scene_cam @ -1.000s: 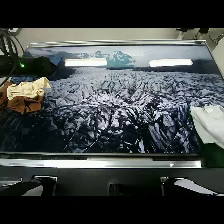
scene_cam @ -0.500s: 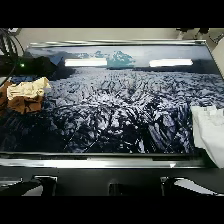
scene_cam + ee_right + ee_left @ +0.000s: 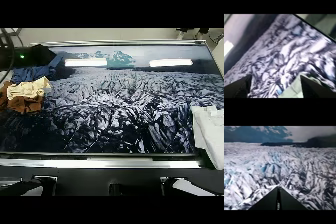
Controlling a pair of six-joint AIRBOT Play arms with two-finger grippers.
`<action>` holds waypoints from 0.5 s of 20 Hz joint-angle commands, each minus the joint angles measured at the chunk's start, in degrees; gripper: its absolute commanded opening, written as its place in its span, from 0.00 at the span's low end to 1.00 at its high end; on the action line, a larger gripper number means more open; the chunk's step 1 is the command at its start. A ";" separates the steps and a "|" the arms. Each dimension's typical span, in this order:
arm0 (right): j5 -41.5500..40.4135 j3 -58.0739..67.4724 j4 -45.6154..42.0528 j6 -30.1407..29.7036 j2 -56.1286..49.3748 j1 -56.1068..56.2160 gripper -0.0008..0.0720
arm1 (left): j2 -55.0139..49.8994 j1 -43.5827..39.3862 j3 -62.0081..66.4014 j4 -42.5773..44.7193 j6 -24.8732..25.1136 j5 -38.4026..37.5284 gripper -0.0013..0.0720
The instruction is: Fold the clothes and pants, and hang the long-sleeved shirts on hangers.
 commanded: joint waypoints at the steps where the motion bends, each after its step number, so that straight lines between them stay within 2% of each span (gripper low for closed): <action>1: 1.38 3.43 -10.05 0.15 -1.20 19.41 0.99 | -3.56 -2.80 0.96 22.51 -10.12 -5.09 0.04; 2: 6.84 2.16 -15.72 3.34 -2.78 25.49 0.99 | -4.92 -2.95 0.70 24.39 -11.39 -10.08 0.05; 3: 11.69 1.11 -18.23 4.59 -4.68 30.01 0.99 | -6.43 -2.91 0.20 24.26 -11.37 -15.87 0.28; 4: 16.72 -0.09 -17.73 4.83 -6.93 33.68 0.99 | -7.65 -2.97 -0.74 24.26 -11.37 -21.59 0.84; 5: 20.79 -1.40 -16.41 4.85 -8.85 36.39 0.99 | -8.81 -2.97 -2.58 23.87 -10.64 -27.43 0.99; 6: 24.13 -3.02 -15.21 4.83 -10.56 38.64 0.99 | -9.09 -2.97 -5.44 23.80 -9.60 -30.21 0.99; 7: 25.64 -4.70 -14.56 4.85 -11.45 40.26 0.99 | -8.24 -2.99 -9.31 23.12 -9.62 -29.51 0.99; 10: 23.67 -9.73 -15.21 4.81 -11.28 43.52 0.99 | -1.90 -3.10 -19.71 21.24 -13.16 -16.13 0.99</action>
